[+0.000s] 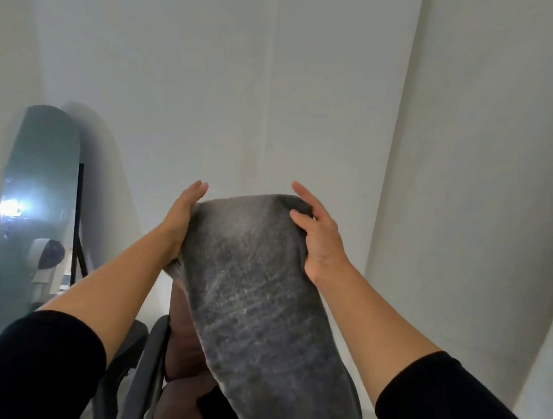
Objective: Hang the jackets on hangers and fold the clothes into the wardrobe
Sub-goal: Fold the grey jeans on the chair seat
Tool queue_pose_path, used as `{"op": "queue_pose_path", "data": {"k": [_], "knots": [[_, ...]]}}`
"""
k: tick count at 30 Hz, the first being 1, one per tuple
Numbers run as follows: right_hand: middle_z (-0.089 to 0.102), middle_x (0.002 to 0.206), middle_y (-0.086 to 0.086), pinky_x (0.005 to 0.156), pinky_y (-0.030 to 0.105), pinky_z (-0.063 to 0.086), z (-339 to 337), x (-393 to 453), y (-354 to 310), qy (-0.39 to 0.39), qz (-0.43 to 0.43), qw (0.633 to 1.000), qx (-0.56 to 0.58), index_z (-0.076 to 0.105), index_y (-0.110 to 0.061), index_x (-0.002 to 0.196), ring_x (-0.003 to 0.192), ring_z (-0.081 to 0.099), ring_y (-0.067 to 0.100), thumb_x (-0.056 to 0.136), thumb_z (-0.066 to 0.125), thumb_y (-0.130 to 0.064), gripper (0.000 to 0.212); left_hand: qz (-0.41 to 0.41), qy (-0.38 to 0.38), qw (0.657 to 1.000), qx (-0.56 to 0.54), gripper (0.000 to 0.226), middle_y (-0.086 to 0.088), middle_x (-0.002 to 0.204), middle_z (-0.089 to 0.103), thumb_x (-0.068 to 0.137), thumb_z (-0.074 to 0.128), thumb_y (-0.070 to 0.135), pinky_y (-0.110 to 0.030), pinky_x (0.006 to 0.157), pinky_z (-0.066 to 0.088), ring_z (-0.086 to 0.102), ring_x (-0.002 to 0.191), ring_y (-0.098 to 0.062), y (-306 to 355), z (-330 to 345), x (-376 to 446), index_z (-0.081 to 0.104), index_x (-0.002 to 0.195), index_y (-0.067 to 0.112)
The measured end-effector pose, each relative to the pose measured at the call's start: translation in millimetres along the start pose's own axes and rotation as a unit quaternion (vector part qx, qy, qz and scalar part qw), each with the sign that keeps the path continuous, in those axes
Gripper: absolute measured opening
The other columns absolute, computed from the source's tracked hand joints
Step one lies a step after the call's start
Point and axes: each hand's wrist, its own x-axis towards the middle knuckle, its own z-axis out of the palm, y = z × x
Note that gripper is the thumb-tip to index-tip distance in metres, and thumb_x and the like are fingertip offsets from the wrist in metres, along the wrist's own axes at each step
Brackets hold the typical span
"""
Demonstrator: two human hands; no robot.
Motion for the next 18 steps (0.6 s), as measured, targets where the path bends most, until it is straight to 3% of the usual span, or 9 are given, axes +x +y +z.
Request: {"op": "queue_pose_path", "data": {"k": [1,3,5,7,9,11,14,16,18], "knots": [[0.063,0.101,-0.006,0.086,0.019,0.050,2.3,3.7,-2.3,0.017,-0.013,1.000,-0.007,0.063,-0.024,0.117,0.093,0.058,0.008,0.092,0.045,0.006,0.044,-0.018,0.005,0.999,-0.051,0.038,0.012,0.124,0.060,0.090,0.045,0.055,-0.034,0.097,0.042,0.058,0.106,-0.006,-5.2,3.4,-3.2,0.064,0.117,0.037],[0.060,0.106,-0.009,0.091,0.019,0.047,3.4,10.8,-5.2,0.056,-0.034,0.997,-0.032,0.065,-0.025,0.118,0.100,0.055,0.008,0.092,0.045,0.005,0.043,-0.039,0.004,0.995,-0.086,0.038,0.008,0.133,0.050,0.095,0.041,0.048,-0.036,0.087,0.044,0.056,0.110,-0.015,-17.6,10.9,-8.0,0.048,0.131,0.040],[0.057,0.107,-0.012,0.091,0.017,0.045,0.9,16.2,-6.0,0.095,-0.043,0.992,-0.069,0.066,-0.028,0.115,0.099,0.053,0.007,0.094,0.045,0.001,0.042,-0.105,-0.038,0.990,-0.086,0.058,0.005,0.135,0.045,0.091,0.039,0.059,-0.036,0.083,0.044,0.055,0.111,-0.023,-29.9,22.6,-17.9,0.032,0.142,0.033],[0.055,0.091,-0.010,0.082,0.017,0.044,-4.8,20.3,-4.9,0.128,-0.047,0.986,-0.093,0.067,-0.031,0.113,0.082,0.048,0.006,0.096,0.044,-0.001,0.042,-0.160,-0.082,0.980,-0.083,0.072,0.007,0.138,0.044,0.084,0.042,0.069,-0.040,0.093,0.042,0.052,0.118,-0.024,-40.5,31.8,-22.4,0.030,0.143,0.030],[0.048,0.075,-0.010,0.067,0.016,0.043,-15.5,24.5,-2.4,0.163,-0.055,0.978,-0.120,0.066,-0.032,0.113,0.065,0.039,0.005,0.096,0.042,-0.002,0.042,-0.172,-0.123,0.976,-0.050,0.088,0.007,0.139,0.042,0.073,0.058,0.069,-0.047,0.096,0.043,0.049,0.122,-0.026,-47.1,38.6,-22.5,0.019,0.145,0.036],[0.045,0.072,-0.007,0.058,0.013,0.040,-29.5,26.1,-2.3,0.180,-0.066,0.969,-0.156,0.066,-0.032,0.114,0.058,0.035,0.004,0.097,0.041,-0.004,0.042,-0.117,-0.145,0.982,0.013,0.102,0.007,0.140,0.035,0.073,0.074,0.047,-0.050,0.096,0.045,0.043,0.129,-0.027,-49.9,48.2,-27.1,0.001,0.146,0.048],[0.052,0.099,-0.008,0.076,0.010,0.044,-51.8,20.2,-9.2,0.106,-0.040,0.969,-0.220,0.062,-0.034,0.121,0.082,0.049,0.002,0.096,0.050,-0.013,0.035,0.005,-0.106,0.994,0.041,0.080,0.000,0.140,0.042,0.079,0.072,0.006,-0.042,0.101,0.046,0.049,0.122,-0.021,-46.8,67.7,-29.6,0.035,0.139,0.043],[0.047,0.123,-0.011,0.096,0.017,0.038,-69.4,13.5,-11.1,0.026,-0.004,0.954,-0.297,0.055,-0.039,0.127,0.111,0.045,0.004,0.091,0.060,-0.022,0.040,0.058,-0.059,0.997,0.003,0.057,-0.006,0.127,0.055,0.083,0.064,-0.003,-0.035,0.096,0.050,0.056,0.110,-0.019,-37.5,79.3,-29.1,0.055,0.126,0.033],[0.043,0.136,-0.011,0.108,0.027,0.034,-85.7,5.9,-8.5,-0.014,0.035,0.948,-0.317,0.049,-0.047,0.129,0.125,0.038,0.008,0.082,0.069,-0.030,0.053,0.070,-0.022,0.997,-0.036,0.044,-0.007,0.113,0.062,0.086,0.059,-0.005,-0.031,0.089,0.054,0.061,0.098,-0.017,-30.1,91.5,-24.0,0.063,0.114,0.029]]}}
